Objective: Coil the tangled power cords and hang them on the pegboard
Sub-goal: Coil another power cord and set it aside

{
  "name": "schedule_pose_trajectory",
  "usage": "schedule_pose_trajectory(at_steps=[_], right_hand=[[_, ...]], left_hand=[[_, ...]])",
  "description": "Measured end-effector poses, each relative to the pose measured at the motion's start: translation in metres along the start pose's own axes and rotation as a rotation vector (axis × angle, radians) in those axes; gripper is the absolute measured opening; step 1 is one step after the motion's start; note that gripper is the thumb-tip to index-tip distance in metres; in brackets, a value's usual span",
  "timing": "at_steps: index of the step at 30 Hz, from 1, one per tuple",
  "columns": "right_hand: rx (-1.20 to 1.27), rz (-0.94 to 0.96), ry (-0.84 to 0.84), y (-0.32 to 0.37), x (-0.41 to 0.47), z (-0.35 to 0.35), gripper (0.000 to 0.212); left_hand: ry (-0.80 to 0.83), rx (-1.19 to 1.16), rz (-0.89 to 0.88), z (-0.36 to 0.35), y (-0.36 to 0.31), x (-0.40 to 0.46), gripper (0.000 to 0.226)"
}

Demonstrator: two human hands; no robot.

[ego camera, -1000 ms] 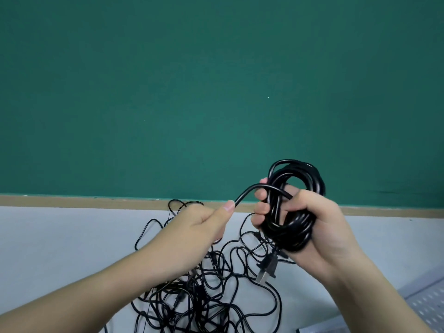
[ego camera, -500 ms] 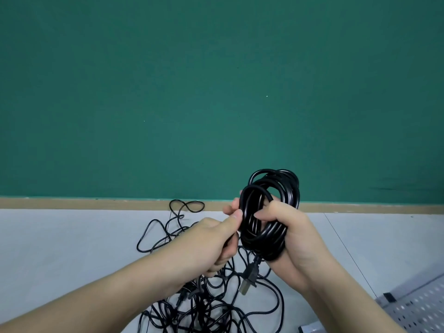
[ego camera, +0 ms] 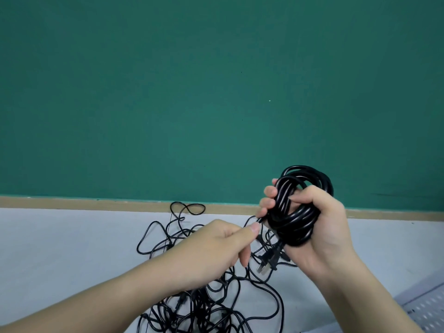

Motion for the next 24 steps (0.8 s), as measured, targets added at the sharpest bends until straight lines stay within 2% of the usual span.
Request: schedule_pose_trajectory(at_steps=[4,10,13,16,18,19,22,24], right_hand=[[0.010,0.109,-0.099,0.026,0.000,0.018,0.036],[-0.010,0.140,-0.142,0.038,-0.004,0.032,0.037],[-0.227,0.111,-0.221,0.036,-0.004,0.037,0.029],[-0.542,0.096,-0.284,0.037,-0.005,0.039,0.017],[-0.696,0.058,-0.229,0.030,-0.003,0.031,0.006],[-0.702,0.033,-0.179,0.023,-0.001,0.027,0.009],[-0.587,-0.055,0.021,0.001,0.001,0.007,0.025],[-0.679,-0.150,0.135,-0.015,0.001,-0.005,0.044]], left_hand=[[-0.094,0.174,0.013,0.012,0.000,-0.006,0.059],[-0.238,0.265,-0.211,0.033,-0.027,-0.023,0.039],[-0.292,0.287,-0.418,0.033,-0.045,-0.038,0.028],[-0.332,0.393,-0.524,0.025,-0.058,-0.047,0.025],[-0.390,0.375,-0.554,0.028,-0.060,-0.051,0.025],[-0.424,0.347,-0.557,0.033,-0.059,-0.053,0.025],[-0.484,0.249,-0.531,0.051,-0.056,-0.056,0.021],[-0.446,0.161,-0.518,0.054,-0.057,-0.053,0.020]])
Point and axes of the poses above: each hand's wrist, its own x-axis towards the middle knuckle, its own z-axis out of the back of the hand, y = z × x, the point moved 9 cm from there along x, towards the middle knuckle, and after that the axes turned 14 degrees about y, right-handed, at the moved point
